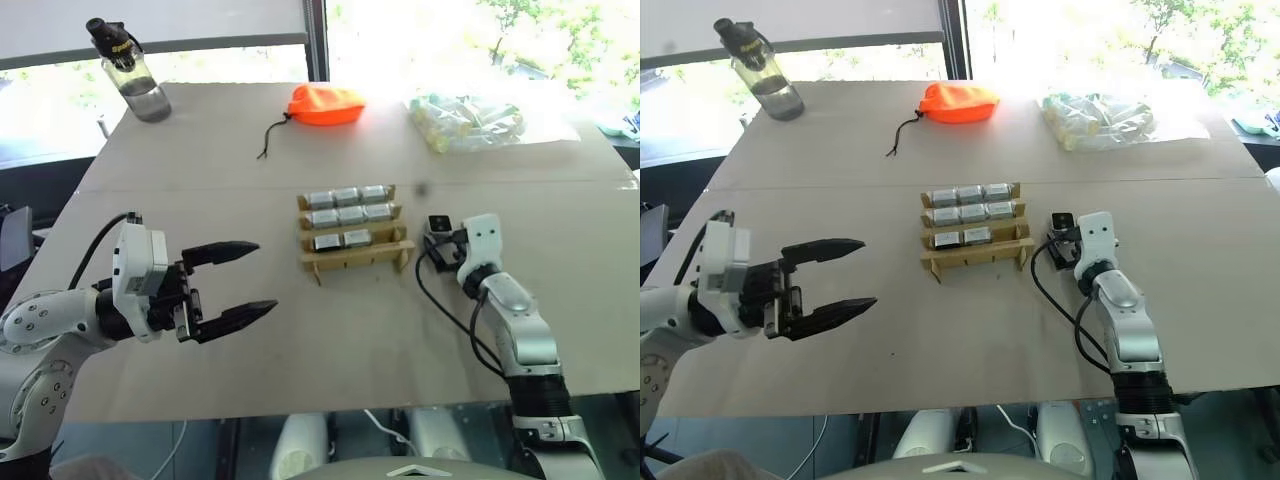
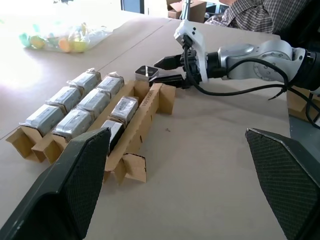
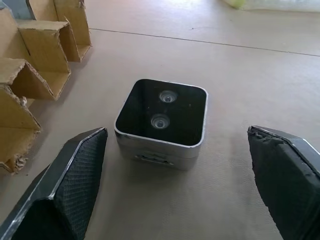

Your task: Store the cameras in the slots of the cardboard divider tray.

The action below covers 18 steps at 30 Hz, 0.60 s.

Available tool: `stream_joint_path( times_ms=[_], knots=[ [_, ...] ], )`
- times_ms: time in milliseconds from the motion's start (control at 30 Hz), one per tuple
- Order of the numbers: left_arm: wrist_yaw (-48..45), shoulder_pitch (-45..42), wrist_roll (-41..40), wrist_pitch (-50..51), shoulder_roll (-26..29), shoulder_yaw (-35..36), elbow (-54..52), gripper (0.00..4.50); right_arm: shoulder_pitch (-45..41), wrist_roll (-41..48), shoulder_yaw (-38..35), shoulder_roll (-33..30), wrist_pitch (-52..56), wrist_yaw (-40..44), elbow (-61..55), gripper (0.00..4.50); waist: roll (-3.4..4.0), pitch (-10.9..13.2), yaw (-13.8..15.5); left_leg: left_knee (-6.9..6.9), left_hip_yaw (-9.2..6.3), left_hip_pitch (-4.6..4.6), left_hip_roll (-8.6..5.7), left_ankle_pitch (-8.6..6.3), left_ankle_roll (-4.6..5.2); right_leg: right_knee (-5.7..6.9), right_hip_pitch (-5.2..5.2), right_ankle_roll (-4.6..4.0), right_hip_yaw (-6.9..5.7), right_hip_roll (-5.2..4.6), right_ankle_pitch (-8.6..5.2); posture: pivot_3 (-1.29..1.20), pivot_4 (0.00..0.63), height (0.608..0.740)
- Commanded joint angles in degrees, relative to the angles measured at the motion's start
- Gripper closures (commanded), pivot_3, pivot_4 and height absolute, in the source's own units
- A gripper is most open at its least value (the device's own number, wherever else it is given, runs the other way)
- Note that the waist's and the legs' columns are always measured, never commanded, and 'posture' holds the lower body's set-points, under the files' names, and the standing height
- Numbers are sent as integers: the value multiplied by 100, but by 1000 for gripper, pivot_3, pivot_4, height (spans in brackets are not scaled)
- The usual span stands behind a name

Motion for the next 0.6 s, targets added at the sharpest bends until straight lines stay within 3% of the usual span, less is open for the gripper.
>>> stream_joint_path(
  times_ms=[33, 233, 333, 467, 600],
  knots=[
    [-69, -45, -86, 24, 126, 137, -95, 0, -91, -88, 93, 179, -338, -251, 214, 58, -3, -2, -3, 0, 0, 0, 0, 0, 0, 0, 0, 0, 0, 1, 0, 0, 150, 740],
    [-26, -143, -120, 55, 128, 193, -61, 0, -359, -193, 73, 398, -762, -655, 851, 58, -17, -10, -52, 0, 3, 7, 2, 3, -3, 2, 2, -1, 5, 3, 0, 0, 150, 740],
    [-19, -52, -85, 42, 75, 207, -75, 0, -299, -249, 124, 427, -899, -737, 915, 714, -36, -22, -96, 0, -2, 10, 5, 5, -7, 5, 6, -1, 2, 4, 0, 0, 150, 740],
    [-6, -51, -62, 18, 48, 188, -59, 0, -210, -285, 151, 416, -998, -751, 876, 2609, -38, -23, -116, 0, -5, 9, 7, 6, -8, 5, 7, -2, 2, 3, 0, 0, 150, 740],
    [38, -286, -136, 8, -15, 34, -12, 0, -303, -294, 109, 213, -1227, -617, 633, 2618, -37, -23, -111, 0, -8, 6, 6, 6, -8, 5, 7, -2, 2, 1, 1, 0, 150, 740]
  ],
)
